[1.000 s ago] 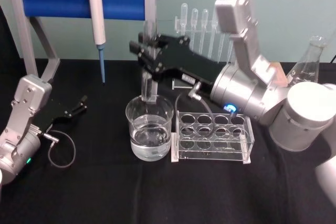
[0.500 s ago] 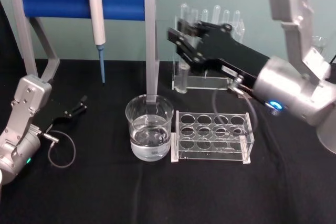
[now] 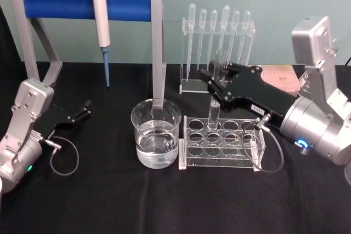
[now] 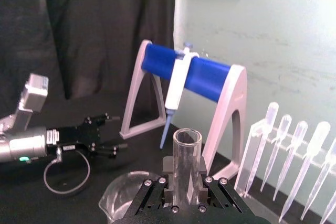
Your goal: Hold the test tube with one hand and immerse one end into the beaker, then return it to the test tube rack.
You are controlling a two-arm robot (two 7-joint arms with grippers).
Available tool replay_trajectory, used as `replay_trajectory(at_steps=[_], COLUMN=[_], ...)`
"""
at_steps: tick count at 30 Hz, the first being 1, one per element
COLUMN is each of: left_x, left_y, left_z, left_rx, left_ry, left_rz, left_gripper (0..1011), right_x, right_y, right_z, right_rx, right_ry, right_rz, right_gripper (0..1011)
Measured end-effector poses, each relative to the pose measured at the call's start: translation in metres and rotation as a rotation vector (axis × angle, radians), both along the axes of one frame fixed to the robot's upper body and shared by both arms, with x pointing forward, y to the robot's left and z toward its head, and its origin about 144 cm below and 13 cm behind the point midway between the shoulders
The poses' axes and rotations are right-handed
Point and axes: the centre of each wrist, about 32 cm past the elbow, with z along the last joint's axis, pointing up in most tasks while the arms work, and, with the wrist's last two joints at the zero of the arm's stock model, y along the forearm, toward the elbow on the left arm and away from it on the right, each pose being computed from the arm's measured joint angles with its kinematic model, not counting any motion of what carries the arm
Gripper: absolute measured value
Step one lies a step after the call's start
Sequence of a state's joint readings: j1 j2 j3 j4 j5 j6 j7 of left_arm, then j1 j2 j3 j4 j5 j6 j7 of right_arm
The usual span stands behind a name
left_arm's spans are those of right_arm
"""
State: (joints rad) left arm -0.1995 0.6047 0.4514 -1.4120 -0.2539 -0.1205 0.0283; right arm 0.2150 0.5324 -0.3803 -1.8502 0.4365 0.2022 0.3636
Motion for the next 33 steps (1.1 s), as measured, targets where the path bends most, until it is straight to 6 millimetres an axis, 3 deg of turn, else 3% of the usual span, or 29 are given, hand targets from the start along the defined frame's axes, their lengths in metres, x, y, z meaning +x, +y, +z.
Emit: replay_trajectory(at_steps=[33], left_x=[0.000], left_y=[0.000], left_z=[0.000], left_rx=[0.000], left_ry=[0.000], left_rz=[0.000], left_gripper=[1000], right_x=[0.018], right_y=[0.007], right_z=[-0.045], right_rx=[-0.081], right_ry=[0.094], right_rz=[-0.013], right_gripper=[241])
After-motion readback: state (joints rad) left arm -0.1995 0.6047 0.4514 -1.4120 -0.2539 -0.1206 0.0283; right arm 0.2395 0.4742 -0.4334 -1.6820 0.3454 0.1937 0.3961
